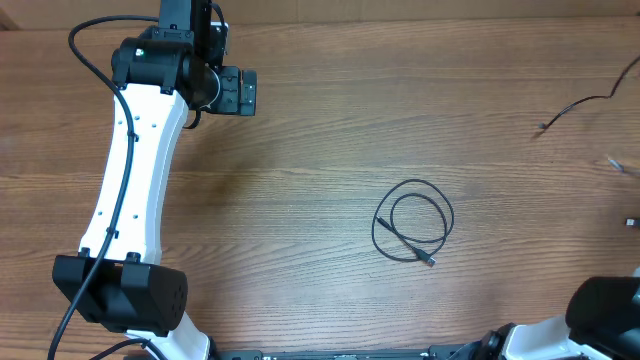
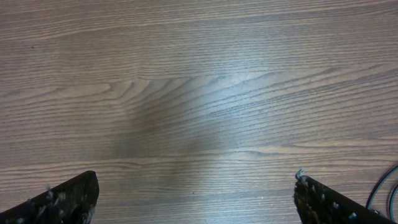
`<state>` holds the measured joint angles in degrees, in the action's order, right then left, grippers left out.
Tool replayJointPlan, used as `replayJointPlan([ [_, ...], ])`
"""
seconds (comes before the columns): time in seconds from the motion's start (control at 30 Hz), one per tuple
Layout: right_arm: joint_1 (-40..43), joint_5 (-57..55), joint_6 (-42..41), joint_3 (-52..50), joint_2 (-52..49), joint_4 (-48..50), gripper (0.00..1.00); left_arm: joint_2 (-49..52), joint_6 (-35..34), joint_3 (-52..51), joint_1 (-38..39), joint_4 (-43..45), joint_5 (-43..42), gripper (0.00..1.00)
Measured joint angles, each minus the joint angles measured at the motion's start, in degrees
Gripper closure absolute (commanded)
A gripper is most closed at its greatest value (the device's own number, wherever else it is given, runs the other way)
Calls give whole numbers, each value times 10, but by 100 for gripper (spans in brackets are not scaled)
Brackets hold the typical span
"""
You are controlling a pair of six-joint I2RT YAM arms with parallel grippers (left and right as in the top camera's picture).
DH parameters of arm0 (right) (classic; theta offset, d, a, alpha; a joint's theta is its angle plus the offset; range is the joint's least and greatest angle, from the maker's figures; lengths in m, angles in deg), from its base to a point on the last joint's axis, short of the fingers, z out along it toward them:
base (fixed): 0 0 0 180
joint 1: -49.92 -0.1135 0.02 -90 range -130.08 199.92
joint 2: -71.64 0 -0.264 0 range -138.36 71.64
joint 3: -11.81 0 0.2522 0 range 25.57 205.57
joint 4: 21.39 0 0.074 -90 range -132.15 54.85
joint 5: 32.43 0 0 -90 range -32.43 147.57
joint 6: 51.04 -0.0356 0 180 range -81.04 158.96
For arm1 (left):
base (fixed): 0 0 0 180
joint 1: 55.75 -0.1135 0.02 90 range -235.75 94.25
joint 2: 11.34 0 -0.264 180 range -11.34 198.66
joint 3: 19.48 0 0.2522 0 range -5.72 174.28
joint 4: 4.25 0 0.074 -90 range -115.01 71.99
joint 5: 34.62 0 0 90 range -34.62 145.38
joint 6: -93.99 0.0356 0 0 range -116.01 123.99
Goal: Untangle cables
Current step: 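Carry the cable to the right table edge and release it, then move the right gripper back to the remaining small coil at center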
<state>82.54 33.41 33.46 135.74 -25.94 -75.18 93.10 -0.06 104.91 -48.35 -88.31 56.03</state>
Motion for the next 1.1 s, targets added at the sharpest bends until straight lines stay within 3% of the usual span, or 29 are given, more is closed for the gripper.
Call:
replayJointPlan([
  [0.23, 56, 92, -24, 0, -51, -1, 96, 0, 0, 0, 0, 0, 0, 0],
  [0.97, 59, 147, -33, 0, -168, -55, 95, 0, 0, 0, 0, 0, 0, 0],
  [1.1, 67, 149, -44, 0, -200, -65, 55, 0, 0, 0, 0, 0, 0, 0],
])
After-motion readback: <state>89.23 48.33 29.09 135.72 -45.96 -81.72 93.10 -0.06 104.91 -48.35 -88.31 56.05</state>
